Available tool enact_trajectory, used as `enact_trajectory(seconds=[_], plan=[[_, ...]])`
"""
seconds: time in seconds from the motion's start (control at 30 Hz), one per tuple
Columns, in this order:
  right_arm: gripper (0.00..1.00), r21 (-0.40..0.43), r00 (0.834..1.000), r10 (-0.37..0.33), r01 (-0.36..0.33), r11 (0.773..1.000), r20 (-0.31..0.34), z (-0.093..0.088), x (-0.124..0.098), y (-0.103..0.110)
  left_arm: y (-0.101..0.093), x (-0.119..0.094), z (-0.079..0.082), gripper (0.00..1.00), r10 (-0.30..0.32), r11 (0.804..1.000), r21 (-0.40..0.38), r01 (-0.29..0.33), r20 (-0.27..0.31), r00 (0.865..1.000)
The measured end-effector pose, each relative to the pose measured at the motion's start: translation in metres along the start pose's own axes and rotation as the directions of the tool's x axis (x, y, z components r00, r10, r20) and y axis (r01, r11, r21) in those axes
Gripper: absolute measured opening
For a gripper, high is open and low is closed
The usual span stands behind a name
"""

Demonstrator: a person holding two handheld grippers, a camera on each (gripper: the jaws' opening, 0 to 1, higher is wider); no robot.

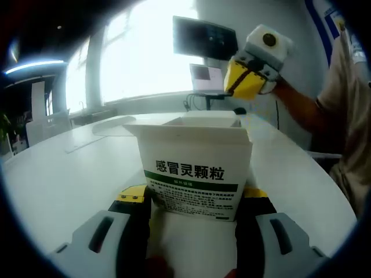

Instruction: Take out ganmaoling bag from box put it on table

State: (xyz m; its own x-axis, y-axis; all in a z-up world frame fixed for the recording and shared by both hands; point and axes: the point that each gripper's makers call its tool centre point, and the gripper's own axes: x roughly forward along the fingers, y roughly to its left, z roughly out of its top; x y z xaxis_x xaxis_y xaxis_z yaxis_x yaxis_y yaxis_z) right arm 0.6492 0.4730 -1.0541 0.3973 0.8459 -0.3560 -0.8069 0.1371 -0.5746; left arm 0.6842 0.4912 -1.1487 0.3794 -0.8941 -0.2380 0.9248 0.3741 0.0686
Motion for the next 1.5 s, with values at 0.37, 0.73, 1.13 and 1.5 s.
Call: enact_trajectory(seconds=[0.37,0.73,1.13,1.5], plan=[[0.00,0.042,0.993,0.102,-0.099,0.994,-0.063,-0.010,0.015,0.010,0.000,0.000,0.000,0.49,0.000,1.000,0.000,0.000,0.000,1.000],[0.00,0.120,0.976,0.199,-0.188,0.975,-0.086,-0.014,0.020,0.012,0.000,0.000,0.000,0.49,0.000,1.000,0.000,0.000,0.000,1.000],[0.00,0.249,0.941,0.311,-0.272,0.930,-0.132,-0.019,0.024,0.014,0.000,0.000,0.000,0.49,-0.001,1.000,0.000,0.001,0.000,1.000],[0.00,0.515,0.907,0.404,-0.292,0.806,-0.119,-0.026,0.032,0.010,0.000,0.000,0.000,0.49,-0.002,1.000,0.000,0.002,0.000,1.000]])
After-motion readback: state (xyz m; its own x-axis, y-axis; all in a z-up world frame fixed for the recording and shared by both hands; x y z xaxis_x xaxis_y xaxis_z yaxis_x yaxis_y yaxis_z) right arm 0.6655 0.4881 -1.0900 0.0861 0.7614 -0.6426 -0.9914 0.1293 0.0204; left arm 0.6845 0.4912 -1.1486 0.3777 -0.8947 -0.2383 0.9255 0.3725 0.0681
